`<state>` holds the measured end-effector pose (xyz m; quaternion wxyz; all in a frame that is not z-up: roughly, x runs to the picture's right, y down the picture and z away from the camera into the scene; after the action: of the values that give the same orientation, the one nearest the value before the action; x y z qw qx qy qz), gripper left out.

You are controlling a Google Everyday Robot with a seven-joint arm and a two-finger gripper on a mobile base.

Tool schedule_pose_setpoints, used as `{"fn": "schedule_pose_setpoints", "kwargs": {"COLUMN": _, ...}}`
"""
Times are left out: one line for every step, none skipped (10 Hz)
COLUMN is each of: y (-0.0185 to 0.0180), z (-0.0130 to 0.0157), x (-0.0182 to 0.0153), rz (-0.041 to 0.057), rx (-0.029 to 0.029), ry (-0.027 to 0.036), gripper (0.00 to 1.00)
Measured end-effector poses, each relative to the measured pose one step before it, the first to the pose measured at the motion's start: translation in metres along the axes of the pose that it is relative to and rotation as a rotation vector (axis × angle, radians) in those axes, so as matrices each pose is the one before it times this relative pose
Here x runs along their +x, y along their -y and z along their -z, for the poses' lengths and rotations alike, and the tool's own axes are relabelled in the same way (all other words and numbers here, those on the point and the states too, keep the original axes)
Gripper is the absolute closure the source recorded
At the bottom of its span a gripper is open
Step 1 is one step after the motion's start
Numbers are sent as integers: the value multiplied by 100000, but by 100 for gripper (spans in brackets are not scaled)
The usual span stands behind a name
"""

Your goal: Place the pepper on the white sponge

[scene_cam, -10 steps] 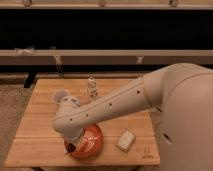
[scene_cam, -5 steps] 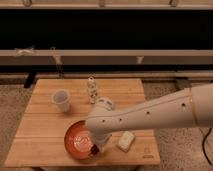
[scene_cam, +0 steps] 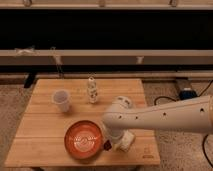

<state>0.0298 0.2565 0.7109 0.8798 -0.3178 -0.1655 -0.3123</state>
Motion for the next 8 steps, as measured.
{"fn": "schedule_pose_setpoints", "kwargs": {"y": -138, "z": -261, "x": 803, "rz": -905, "rx": -630, "ry": -589, "gripper": 100}}
{"fn": "schedule_pose_setpoints", "kwargs": {"y": 79, "z": -167, "x": 440, "rz": -189, "rx": -310, "ry": -542, "gripper": 100}}
{"fn": "schedule_pose_setpoints", "kwargs": {"y": -34, "z": -59, "x": 324, "rz": -206, "rx": -389, "ry": -488, "gripper": 100}}
{"fn": "schedule_pose_setpoints", "kwargs": {"y": -177, "z": -34, "x": 276, "rz": -449, "rx": -368, "ry": -269, "gripper": 100}}
{"fn": "schedule_pose_setpoints", "kwargs": {"y": -313, "z": 28, "x": 179, "rz": -492, "rx": -621, "ry": -250, "gripper": 100}}
{"fn": "schedule_pose_setpoints", "kwargs": {"y": -362, "z": 19, "x": 184, "rz": -530, "rx": -524, "ry": -168, "gripper": 100}}
{"fn": "schedule_pose_setpoints", "kwargs": {"y": -620, "z": 53, "x": 267, "rz": -986, "rx": -775, "ry": -113, "gripper": 100}}
{"fn": "schedule_pose_setpoints", "kwargs": {"y": -373, "z": 13, "x": 115, "rz": -411, "rx": -576, "ry": -39, "gripper": 100}}
